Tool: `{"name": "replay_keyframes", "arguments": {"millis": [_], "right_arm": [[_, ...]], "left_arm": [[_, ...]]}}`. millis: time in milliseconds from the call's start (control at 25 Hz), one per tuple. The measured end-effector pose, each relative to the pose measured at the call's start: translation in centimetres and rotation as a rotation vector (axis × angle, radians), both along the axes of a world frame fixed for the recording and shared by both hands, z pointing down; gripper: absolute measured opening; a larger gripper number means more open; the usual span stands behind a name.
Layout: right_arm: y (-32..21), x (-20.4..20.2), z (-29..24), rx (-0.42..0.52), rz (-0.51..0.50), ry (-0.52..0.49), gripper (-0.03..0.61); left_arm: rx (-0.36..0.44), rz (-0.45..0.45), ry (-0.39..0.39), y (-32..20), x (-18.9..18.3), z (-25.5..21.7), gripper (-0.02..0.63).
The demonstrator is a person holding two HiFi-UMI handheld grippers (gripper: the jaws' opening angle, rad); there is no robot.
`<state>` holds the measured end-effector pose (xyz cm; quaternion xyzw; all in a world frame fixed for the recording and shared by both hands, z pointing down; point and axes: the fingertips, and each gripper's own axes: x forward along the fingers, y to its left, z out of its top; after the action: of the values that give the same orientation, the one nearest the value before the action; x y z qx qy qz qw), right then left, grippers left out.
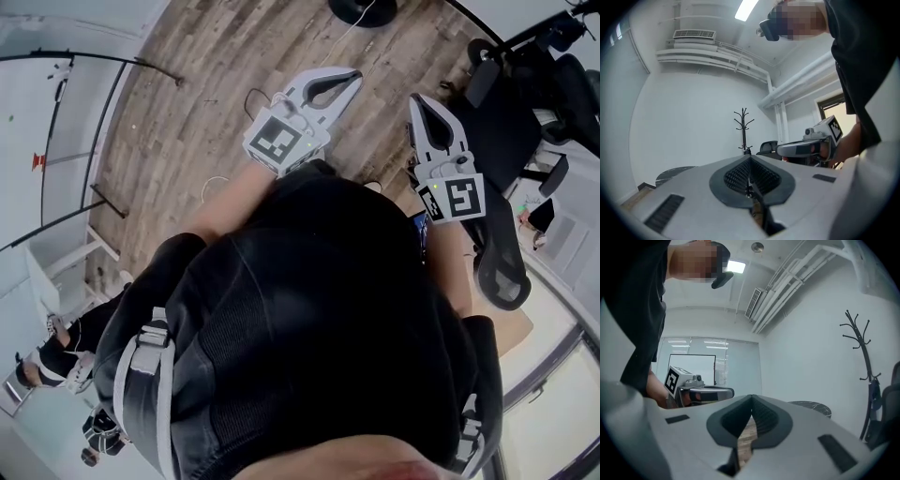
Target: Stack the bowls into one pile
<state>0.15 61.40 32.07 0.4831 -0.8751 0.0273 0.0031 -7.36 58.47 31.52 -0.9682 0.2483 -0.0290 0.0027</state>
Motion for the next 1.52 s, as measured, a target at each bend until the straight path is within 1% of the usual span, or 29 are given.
{"name": "replay_keyframes", "arguments": {"millis": [280, 440, 920, 1120, 1280, 1520], "right_arm": [[-2.2, -1.8, 0.0, -0.009, 0.015, -0.007, -0.008], [-4.0, -3.5, 0.0, -0.015, 0.020, 0.004, -0.008], [-9.9, -8.9, 1.0, -0.041, 0.063, 0.037, -0.008], [-11.6, -10.7, 1.3, -0.053, 0.076, 0.042, -0.008], [-12.9, -11.1, 1.6, -0.062, 0.078, 0.044, -0.007], [-16.2, -10.1, 1.9, -0.058, 0.074, 0.030, -0.008]], "left_arm": [[0.002, 0.005, 0.005, -2.4, -1.9, 0.2, 0.003], [-0.017, 0.013, 0.026, -4.2, -3.7, 0.2, 0.003], [-0.014, 0.055, 0.048, -10.0, -8.9, 0.3, 0.004], [-0.018, 0.065, 0.051, -11.7, -10.8, 0.5, 0.003], [-0.032, 0.063, 0.057, -13.2, -11.3, 0.8, 0.004], [-0.044, 0.068, 0.049, -16.0, -9.5, 1.7, 0.003]]}}
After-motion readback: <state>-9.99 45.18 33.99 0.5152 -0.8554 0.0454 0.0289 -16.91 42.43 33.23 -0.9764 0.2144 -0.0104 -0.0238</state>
